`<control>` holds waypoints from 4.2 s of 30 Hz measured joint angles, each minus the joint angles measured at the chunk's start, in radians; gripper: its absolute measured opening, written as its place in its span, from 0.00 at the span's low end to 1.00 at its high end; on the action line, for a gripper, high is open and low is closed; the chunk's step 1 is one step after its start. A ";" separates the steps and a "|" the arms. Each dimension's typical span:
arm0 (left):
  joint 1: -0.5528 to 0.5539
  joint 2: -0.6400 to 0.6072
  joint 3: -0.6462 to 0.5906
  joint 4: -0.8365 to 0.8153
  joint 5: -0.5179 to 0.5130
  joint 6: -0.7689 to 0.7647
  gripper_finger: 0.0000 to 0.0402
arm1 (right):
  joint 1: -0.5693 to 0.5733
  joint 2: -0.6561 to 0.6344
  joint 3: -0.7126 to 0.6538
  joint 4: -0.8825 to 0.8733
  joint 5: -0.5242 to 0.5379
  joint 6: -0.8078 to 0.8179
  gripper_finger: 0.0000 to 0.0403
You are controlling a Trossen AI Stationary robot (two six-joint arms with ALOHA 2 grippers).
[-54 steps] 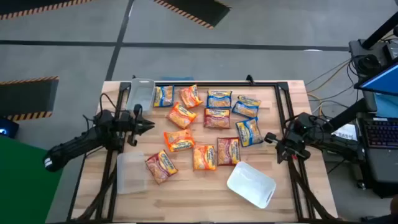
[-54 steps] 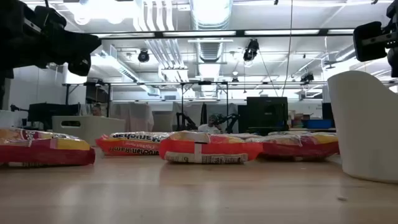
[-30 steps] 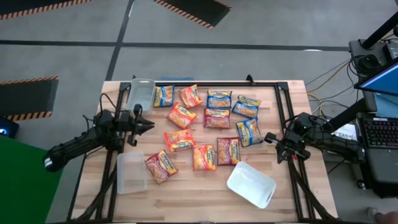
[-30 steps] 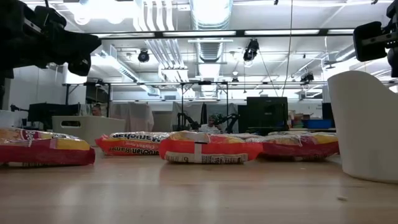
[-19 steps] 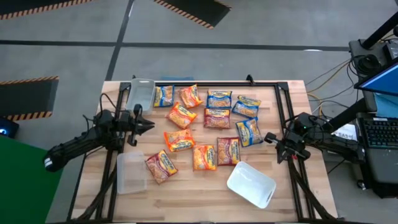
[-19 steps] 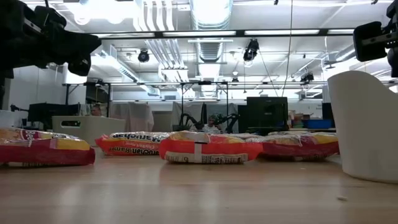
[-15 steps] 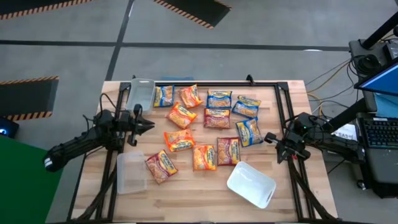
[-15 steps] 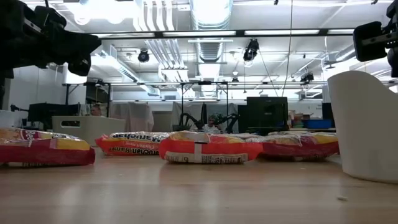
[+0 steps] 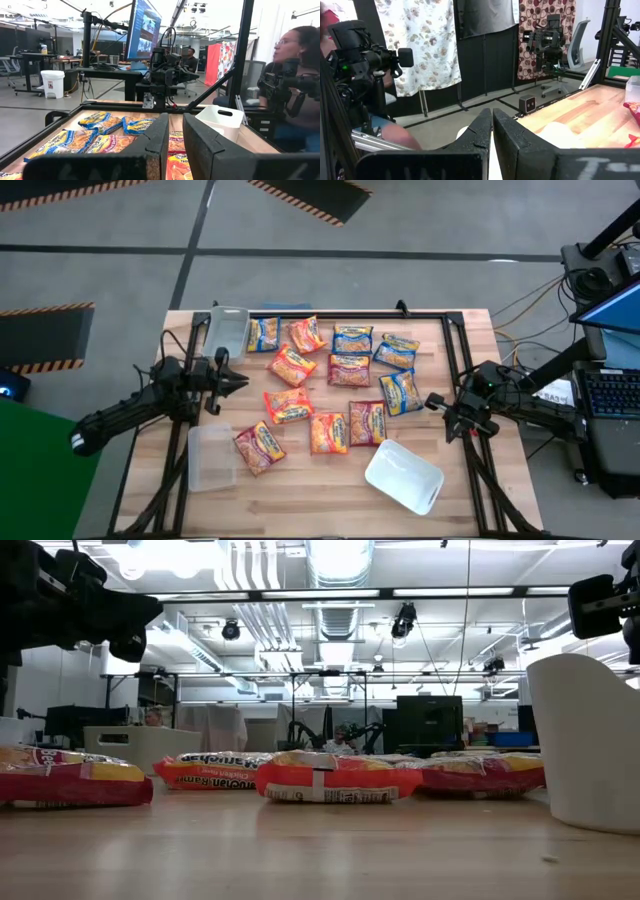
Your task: Sort Maruchan noodles
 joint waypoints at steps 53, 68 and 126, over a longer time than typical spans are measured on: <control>0.000 0.000 0.000 0.000 0.000 0.000 0.10 | 0.000 0.000 0.000 0.000 0.000 0.000 0.02; 0.000 0.000 0.000 0.000 0.000 0.002 0.10 | 0.000 0.000 0.000 0.000 0.022 0.015 0.02; -0.138 0.451 0.242 0.537 -0.442 -0.560 0.10 | 0.000 0.445 0.402 0.083 0.889 0.077 0.02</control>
